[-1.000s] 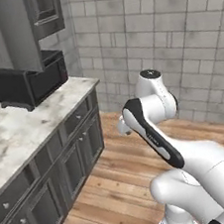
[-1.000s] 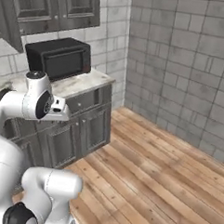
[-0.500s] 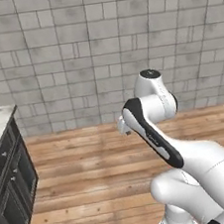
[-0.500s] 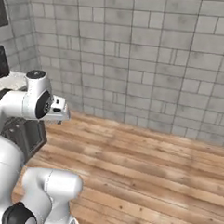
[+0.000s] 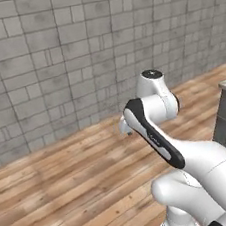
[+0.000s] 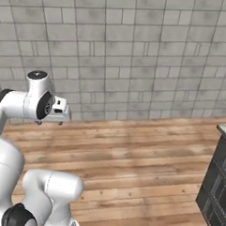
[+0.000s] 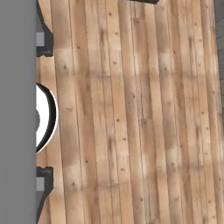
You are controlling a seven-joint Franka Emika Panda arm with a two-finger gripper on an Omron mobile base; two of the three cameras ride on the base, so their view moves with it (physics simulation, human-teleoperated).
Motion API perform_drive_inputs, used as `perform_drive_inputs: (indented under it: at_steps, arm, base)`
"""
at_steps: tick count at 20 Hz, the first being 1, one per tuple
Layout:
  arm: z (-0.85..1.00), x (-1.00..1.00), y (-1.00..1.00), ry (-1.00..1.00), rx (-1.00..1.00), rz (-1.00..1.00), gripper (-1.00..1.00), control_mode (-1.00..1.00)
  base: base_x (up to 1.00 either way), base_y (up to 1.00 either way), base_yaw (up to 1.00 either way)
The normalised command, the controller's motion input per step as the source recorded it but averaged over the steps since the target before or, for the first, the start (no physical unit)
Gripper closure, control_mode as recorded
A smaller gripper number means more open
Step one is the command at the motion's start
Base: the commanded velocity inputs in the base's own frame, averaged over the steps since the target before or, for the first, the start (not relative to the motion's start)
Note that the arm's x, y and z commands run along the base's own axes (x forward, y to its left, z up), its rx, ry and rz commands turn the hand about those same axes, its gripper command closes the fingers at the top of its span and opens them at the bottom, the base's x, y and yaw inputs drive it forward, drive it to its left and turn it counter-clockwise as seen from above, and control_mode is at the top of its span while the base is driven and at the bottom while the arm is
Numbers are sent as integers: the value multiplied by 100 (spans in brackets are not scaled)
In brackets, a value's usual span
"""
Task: Pick the jar and candle from the dining table and place them in the open cabinet. Close the cabinet after placing the objects.
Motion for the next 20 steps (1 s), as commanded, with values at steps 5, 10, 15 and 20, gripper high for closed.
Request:
perform_drive_inputs:
  at_steps: [5, 10, 15, 20]
  arm:
    - [0, 0, 0, 0, 0, 0, -100, 100]
    - [0, 0, 0, 0, 0, 0, -100, 100]
    - [0, 0, 0, 0, 0, 0, -100, 100]
    - [0, 0, 0, 0, 0, 0, -100, 100]
  base:
    - [-16, 21, -71]
    - [-8, 16, -70]
    - [-2, 15, -68]
    - [0, 13, -64]
